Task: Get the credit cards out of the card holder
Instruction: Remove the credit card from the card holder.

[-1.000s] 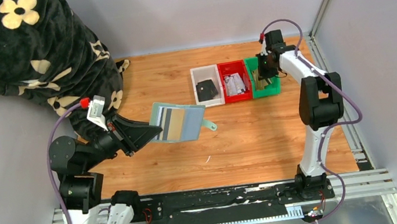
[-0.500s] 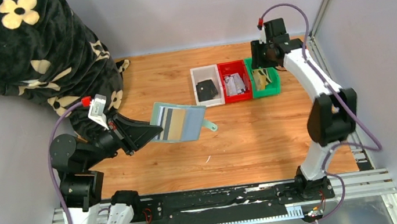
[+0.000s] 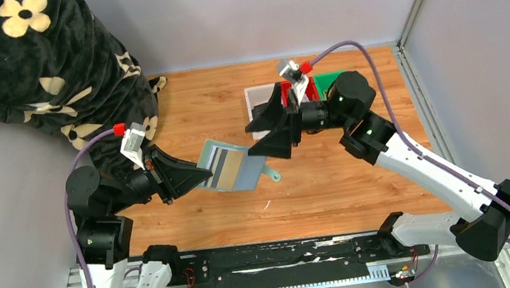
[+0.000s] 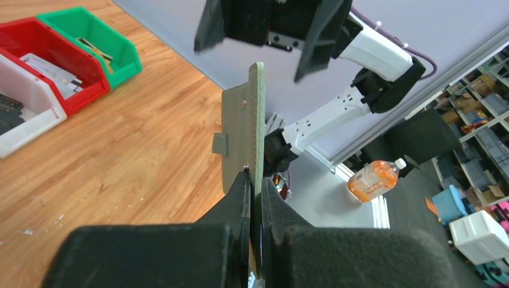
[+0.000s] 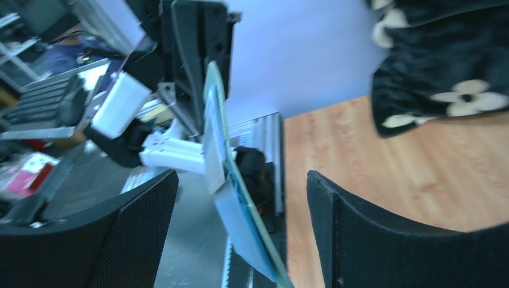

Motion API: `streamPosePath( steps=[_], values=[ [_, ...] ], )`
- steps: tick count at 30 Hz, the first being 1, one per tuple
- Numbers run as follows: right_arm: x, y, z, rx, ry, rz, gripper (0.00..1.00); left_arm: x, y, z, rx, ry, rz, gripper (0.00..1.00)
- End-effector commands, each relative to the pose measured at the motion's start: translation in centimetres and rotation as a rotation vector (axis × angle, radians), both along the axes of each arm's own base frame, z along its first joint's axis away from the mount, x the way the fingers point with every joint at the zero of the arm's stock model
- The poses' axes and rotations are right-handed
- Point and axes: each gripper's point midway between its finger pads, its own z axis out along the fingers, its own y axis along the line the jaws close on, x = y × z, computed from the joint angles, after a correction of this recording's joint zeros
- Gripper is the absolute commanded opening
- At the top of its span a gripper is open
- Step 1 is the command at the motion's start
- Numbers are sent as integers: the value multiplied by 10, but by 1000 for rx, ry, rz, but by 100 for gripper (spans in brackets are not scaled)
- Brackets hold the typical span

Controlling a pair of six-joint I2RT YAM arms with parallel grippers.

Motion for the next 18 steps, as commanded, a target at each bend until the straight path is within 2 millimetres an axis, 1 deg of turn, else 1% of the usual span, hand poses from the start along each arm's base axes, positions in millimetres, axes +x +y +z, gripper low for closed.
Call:
streamPosePath(
  steps=[1,4,7,10,11,12,13,14,16,17,18],
  values=[
    [-49,5,-3,47,8,208,83,-8,0,10,16,-62,-30,0],
    [-58,7,-17,20,21,240,83,-6,-1,11,13,-54,-40,0],
    [-59,10,-31,-14,37,250,83,-6,-2,11,13,-49,-50,0],
    [-62,13,-34,-20,55,282,71,-5,-2,9,16,-50,-53,0],
    [-62,15,-35,-20,63,282,64,-4,-2,8,21,-57,-47,0],
    [-61,17,-36,-22,75,273,55,-1,-1,5,29,-60,-31,0],
    [-58,19,-35,-24,87,262,44,3,1,2,39,-59,-4,0],
    [-57,23,-36,-29,98,249,31,5,2,1,48,-76,10,0],
    [-50,30,-41,-68,121,200,9,13,6,-2,67,-106,71,0],
    [-47,34,-46,-94,131,173,3,16,8,-2,76,-124,103,0],
    [-45,38,-50,-120,146,150,1,19,11,-2,82,-140,131,0]
  ],
)
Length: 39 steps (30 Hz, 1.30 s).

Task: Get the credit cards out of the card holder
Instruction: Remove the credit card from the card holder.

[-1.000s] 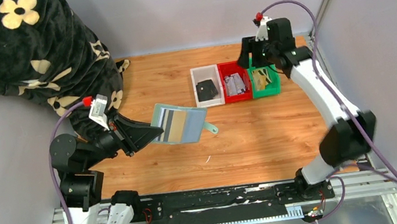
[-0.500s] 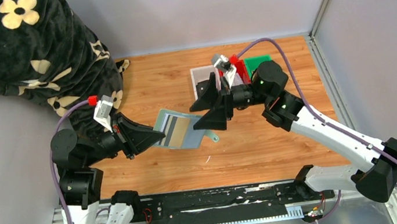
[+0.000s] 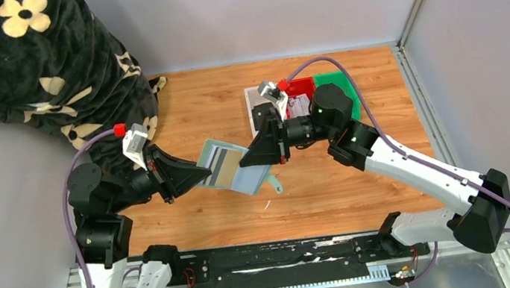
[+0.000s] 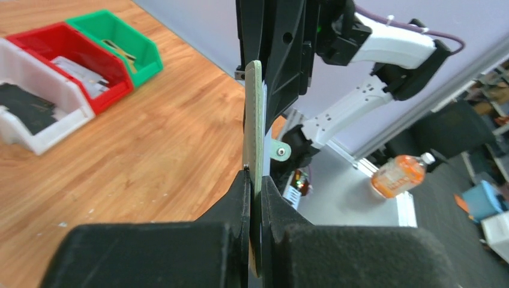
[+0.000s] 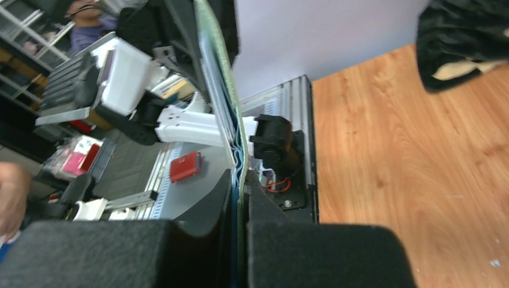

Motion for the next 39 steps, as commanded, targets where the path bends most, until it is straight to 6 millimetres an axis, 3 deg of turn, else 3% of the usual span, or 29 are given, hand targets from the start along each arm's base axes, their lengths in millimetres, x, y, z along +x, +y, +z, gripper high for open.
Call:
streamPosePath(
  steps=[1,7,10,13,15,17,21,26,33,37,39],
  values=[
    [2,17,-10,-90,29,-57,2,15,11,5,35,-119,146,0],
    [3,27,-26,-141,70,-70,13,22,21,2,55,-187,243,0],
    [-3,28,-25,-121,98,-37,36,22,24,2,73,-204,259,0],
    [-13,26,-22,-102,104,25,44,21,25,2,85,-218,265,0],
    [-13,26,-25,-114,110,24,41,20,26,3,88,-230,267,0],
    [-11,26,-31,-137,117,8,32,20,26,4,87,-235,273,0],
    [8,29,-35,-150,125,-107,0,12,20,2,69,-219,210,0],
    [24,37,-29,-119,143,-183,0,2,14,-5,58,-172,140,2],
    [19,43,-24,-106,129,-169,0,-2,11,-17,57,-111,104,9],
    [16,42,-23,-100,118,-161,0,-2,9,-17,51,-101,93,26],
    [15,40,-20,-91,110,-160,0,-1,10,-17,56,-106,95,41]
  ],
)
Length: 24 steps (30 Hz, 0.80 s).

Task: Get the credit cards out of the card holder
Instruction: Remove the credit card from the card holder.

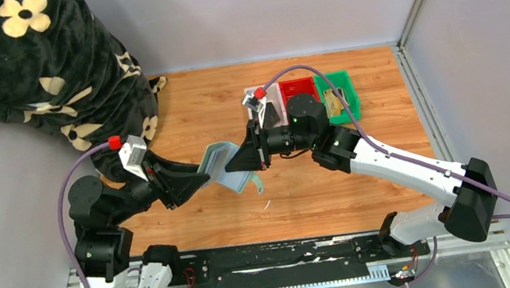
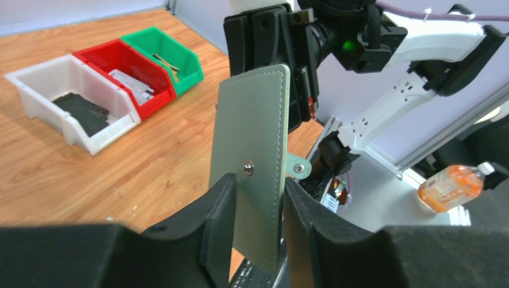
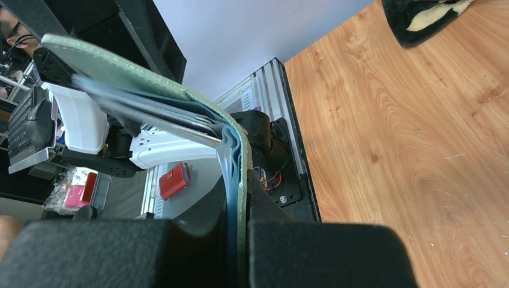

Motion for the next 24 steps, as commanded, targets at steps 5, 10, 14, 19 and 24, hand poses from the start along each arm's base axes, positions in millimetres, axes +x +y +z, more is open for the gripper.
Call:
streamPosePath(
  steps=[5,10,14,19,24],
  values=[
    [-7,0,21,63,-58,7,0,-6,-2,-1,1,1,-35,50],
    [-11,0,25,71,-55,18,0,4,7,-1,33,-47,66,50],
    [-16,4,31,74,-62,38,0,13,16,0,42,-89,149,52],
    [-22,2,31,69,-70,54,0,33,37,3,58,-113,331,47],
    [-27,-3,32,77,-83,66,0,31,43,16,18,-150,373,38]
  ],
)
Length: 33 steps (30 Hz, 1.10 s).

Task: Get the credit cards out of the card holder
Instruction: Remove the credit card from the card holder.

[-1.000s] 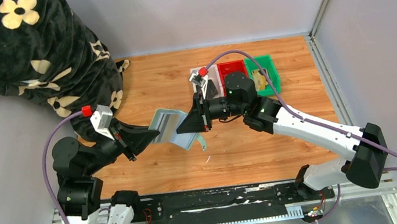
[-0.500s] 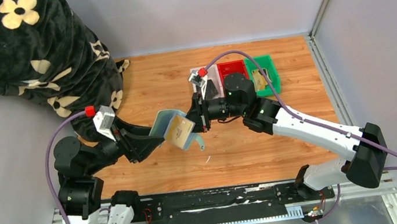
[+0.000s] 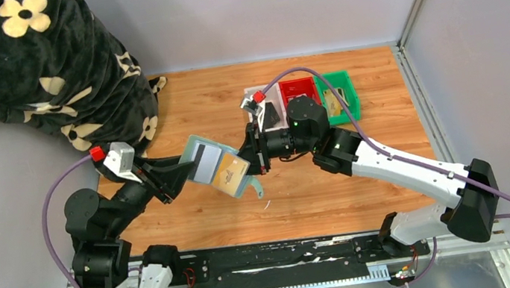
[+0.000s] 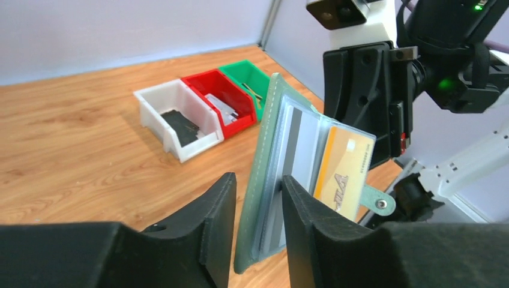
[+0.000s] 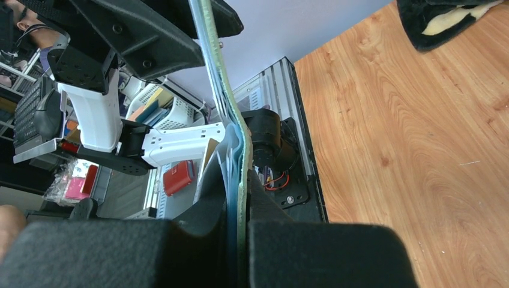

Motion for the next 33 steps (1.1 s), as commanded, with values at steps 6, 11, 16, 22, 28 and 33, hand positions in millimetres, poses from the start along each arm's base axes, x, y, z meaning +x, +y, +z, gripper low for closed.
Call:
streamPosePath(
  steps=[6,11,16,22,28,33],
  values=[
    [-21,-6,29,81,-76,82,0,-28,-19,15,-56,-10,-169,40],
    [-30,-5,32,98,-80,128,0,-33,-31,6,-78,82,-278,49],
    [-42,-6,34,107,-94,180,0,-27,-28,5,-78,78,-242,46],
    [-50,-8,39,131,-114,222,0,-34,-36,9,-115,119,-323,31],
    [-48,-10,34,120,-129,214,24,-43,-42,10,-134,170,-407,9],
    [-26,-23,24,47,-156,117,45,-42,-41,16,-139,150,-384,1]
  ],
)
